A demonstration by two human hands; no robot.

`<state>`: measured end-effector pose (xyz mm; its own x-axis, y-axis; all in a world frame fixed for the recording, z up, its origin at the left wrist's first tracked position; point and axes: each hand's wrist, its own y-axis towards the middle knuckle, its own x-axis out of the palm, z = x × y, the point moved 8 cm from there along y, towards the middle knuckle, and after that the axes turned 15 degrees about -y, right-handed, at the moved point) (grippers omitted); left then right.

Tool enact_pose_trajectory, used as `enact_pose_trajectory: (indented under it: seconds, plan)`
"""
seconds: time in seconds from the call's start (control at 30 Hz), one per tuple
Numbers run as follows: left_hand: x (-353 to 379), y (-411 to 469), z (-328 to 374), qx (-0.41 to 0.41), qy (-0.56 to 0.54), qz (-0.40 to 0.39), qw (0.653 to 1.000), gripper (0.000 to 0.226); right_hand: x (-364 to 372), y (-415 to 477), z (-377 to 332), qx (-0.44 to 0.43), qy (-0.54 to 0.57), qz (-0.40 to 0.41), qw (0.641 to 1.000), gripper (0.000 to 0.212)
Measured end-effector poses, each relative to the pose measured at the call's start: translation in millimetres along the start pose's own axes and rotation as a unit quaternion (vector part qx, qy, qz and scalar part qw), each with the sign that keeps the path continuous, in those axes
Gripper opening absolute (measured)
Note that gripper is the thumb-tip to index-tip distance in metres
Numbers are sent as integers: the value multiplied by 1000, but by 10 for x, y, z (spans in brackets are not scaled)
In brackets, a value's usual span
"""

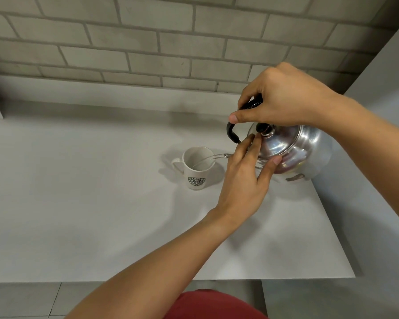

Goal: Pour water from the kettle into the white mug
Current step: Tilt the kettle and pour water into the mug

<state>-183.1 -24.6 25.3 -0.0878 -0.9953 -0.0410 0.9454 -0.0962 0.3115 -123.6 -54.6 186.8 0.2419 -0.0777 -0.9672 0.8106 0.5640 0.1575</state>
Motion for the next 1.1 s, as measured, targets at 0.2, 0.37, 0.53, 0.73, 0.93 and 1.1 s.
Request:
enact_pose_trajectory:
  seconds: [0.2,0.37,0.53,0.73,0.93,1.1]
  plan:
    - [15,-12,-37,1,-8,2,1000,61,25,-4,-14,-2,-2,0,1000,43]
    - [9,11,-48,7,-11,8,1000,61,8,7,-14,-1,-1,0,1000,40]
    - [13,25,-53,7,-24,9,1000,62,-2,19,-12,-1,0,-9,1000,39]
    - [9,32,-55,4,-34,9,999,62,7,36,-28,1,-1,-21,1000,39]
    - [11,49,-65,3,-43,11,999,61,28,51,-4,11,6,-33,999,40]
    - [25,57,-67,5,-47,12,999,61,37,67,-2,7,-1,-37,999,43]
